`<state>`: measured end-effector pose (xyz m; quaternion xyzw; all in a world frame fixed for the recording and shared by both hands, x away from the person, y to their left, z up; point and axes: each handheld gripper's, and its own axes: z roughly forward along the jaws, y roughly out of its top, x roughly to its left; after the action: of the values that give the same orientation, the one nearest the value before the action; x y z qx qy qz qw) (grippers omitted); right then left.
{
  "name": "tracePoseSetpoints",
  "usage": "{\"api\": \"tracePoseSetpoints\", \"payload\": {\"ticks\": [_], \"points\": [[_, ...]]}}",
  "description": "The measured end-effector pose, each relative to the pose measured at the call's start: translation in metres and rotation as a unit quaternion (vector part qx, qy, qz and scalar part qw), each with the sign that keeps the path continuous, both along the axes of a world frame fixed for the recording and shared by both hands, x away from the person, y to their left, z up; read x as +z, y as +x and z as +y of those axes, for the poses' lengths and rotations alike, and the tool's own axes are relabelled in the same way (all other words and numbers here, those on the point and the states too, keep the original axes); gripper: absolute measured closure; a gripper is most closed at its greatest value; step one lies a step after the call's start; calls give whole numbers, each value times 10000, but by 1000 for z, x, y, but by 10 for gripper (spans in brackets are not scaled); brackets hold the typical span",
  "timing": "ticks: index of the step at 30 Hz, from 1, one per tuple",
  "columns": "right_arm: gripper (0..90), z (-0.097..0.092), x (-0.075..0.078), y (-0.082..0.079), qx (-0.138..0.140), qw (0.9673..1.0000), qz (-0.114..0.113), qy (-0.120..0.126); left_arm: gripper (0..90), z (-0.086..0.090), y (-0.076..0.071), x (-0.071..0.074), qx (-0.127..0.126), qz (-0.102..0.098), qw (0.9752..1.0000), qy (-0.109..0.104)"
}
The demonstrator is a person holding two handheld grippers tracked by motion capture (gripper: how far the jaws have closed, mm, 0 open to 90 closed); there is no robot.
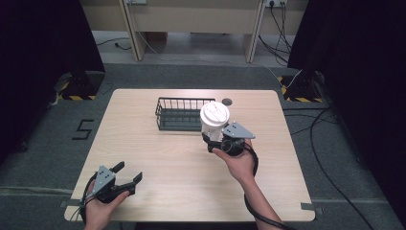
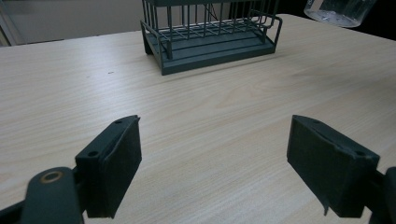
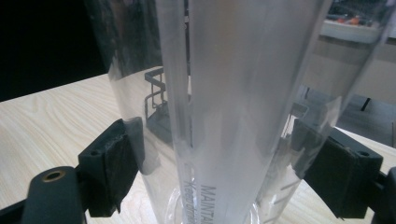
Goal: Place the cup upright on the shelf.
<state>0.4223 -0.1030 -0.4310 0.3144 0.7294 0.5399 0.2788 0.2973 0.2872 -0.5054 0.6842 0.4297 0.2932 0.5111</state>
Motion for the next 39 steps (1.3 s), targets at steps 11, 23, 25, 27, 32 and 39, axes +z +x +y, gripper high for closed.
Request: {"api": "tracePoseSetpoints", "payload": {"ticks": [11, 23, 25, 27, 32, 39], "points": [[185, 3, 5, 6, -12, 10000, -13, 35, 173, 0, 0, 0, 2, 22, 10000, 4], [185, 11, 16, 17, 2, 10000, -54, 35, 173, 0, 0, 0, -5, -6, 10000, -24], [185, 13, 18, 20, 1, 10000, -40, 40, 173, 0, 0, 1, 0, 4, 10000, -32], [185, 15, 20, 22, 6, 10000, -53, 29, 173, 0, 0, 0, -7, 4, 10000, -36], [185, 18, 25, 28, -13, 10000, -72, 46, 172, 0, 0, 1, -1, -1, 10000, -36], [185, 21, 27, 35, -35, 10000, -39, 57, 172, 0, 0, 1, 5, -5, 10000, -52]]}}
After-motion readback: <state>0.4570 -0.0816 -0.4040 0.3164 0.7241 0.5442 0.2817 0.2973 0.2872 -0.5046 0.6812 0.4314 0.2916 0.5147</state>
